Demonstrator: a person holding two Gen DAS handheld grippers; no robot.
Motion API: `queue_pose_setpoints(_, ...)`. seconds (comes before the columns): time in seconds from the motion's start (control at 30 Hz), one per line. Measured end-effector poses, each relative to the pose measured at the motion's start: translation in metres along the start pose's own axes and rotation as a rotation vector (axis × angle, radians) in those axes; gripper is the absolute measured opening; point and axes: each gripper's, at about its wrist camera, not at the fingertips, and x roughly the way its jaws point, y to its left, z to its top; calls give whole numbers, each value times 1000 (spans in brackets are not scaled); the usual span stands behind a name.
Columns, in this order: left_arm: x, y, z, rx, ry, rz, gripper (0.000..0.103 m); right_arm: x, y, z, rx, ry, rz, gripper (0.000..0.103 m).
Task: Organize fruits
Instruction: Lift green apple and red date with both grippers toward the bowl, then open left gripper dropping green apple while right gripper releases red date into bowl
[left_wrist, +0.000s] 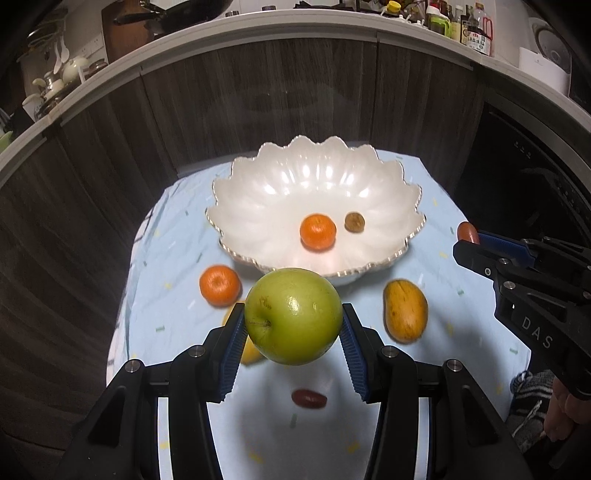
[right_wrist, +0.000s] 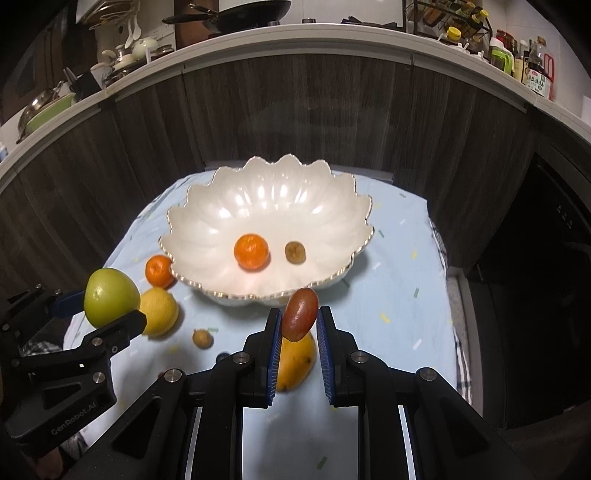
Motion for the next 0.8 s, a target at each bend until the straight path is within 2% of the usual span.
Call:
queue_pose_setpoints(0.27,9,9,25,1,-26,7,48,8,-3,20,4,-24,-4,20)
queue_pose_setpoints(0.8,40,22,55,14,-25,8,48,38,-4,46,11,-22,-16,20)
